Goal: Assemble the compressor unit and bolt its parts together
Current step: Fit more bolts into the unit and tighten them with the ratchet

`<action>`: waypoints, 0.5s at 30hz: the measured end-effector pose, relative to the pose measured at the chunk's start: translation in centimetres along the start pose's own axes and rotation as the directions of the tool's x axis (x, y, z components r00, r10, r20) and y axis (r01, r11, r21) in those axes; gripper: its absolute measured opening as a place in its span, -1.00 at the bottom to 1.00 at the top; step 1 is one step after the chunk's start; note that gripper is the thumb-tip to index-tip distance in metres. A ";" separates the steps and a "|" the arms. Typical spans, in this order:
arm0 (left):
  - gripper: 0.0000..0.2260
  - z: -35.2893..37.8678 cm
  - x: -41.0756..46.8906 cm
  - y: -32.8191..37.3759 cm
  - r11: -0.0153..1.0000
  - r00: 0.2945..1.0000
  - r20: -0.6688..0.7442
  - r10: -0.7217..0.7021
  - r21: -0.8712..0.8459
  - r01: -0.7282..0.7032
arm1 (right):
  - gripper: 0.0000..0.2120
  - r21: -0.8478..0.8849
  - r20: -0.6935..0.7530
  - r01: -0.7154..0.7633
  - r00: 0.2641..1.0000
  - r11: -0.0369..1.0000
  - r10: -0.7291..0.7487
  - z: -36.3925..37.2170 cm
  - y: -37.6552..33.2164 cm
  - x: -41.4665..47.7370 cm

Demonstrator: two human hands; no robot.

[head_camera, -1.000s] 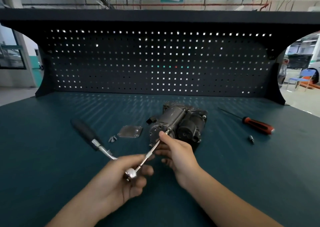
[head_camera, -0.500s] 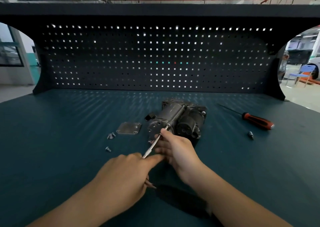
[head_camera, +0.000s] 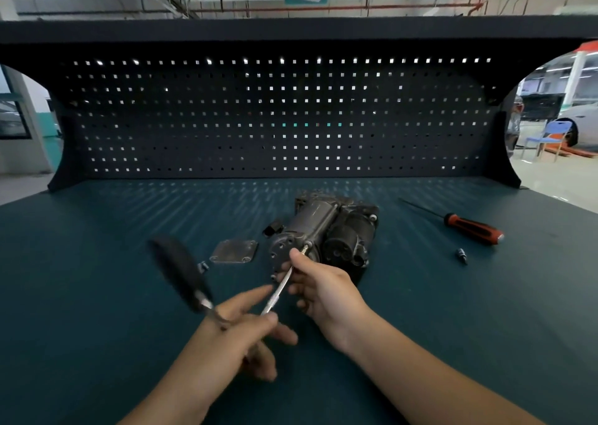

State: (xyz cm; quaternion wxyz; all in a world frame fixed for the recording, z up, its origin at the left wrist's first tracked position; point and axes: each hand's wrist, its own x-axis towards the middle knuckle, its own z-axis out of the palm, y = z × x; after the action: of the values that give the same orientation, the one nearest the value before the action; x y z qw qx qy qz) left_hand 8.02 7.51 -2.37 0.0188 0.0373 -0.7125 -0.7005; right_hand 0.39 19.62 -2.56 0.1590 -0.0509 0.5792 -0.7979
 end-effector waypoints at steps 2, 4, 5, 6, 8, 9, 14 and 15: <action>-0.78 -0.3 0.1 0.5 0.861 0.960 0.124 -0.249 -0.426 0.278 | -0.81 -0.004 0.005 -0.013 1.000 1.000 0.013 0.0 0.0 0.0; -0.74 -0.6 -0.1 0.8 0.595 0.907 0.287 -0.308 -0.685 0.419 | -0.81 -0.002 0.007 -0.018 1.000 1.000 0.018 0.1 0.0 0.1; -0.74 -0.7 -0.1 0.8 0.530 0.899 0.315 -0.306 -0.728 0.435 | -0.80 -0.003 0.008 -0.015 1.000 1.000 0.015 0.1 0.0 0.1; -0.74 -0.8 -0.1 0.6 0.533 0.903 0.317 -0.291 -0.730 0.428 | -0.80 -0.012 0.011 -0.011 1.000 1.000 0.011 0.1 0.0 0.1; -0.75 -0.6 -0.1 0.4 0.663 0.924 0.273 -0.269 -0.643 0.383 | -0.79 -0.034 0.015 -0.004 1.000 0.999 0.004 0.0 0.0 0.1; -0.76 -0.3 -0.2 0.4 0.732 0.935 0.249 -0.253 -0.582 0.353 | -0.78 -0.039 0.017 0.000 1.000 0.999 0.001 0.0 0.0 0.1; -0.59 -0.4 -0.4 -0.2 0.963 0.999 0.014 0.044 0.265 -0.046 | -0.75 -0.041 0.047 -0.030 0.998 0.999 0.032 0.0 0.1 0.1; -0.56 -0.5 -0.4 -0.3 0.801 0.986 0.008 0.167 0.582 -0.140 | -0.74 -0.047 0.045 -0.037 0.998 0.998 0.039 0.0 0.2 0.1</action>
State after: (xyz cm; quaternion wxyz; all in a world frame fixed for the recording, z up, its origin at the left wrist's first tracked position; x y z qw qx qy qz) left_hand 8.45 7.07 -2.62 0.0786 -0.0013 -0.8921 -0.4449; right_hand 0.34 19.55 -2.73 0.1863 -0.0620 0.5944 -0.7799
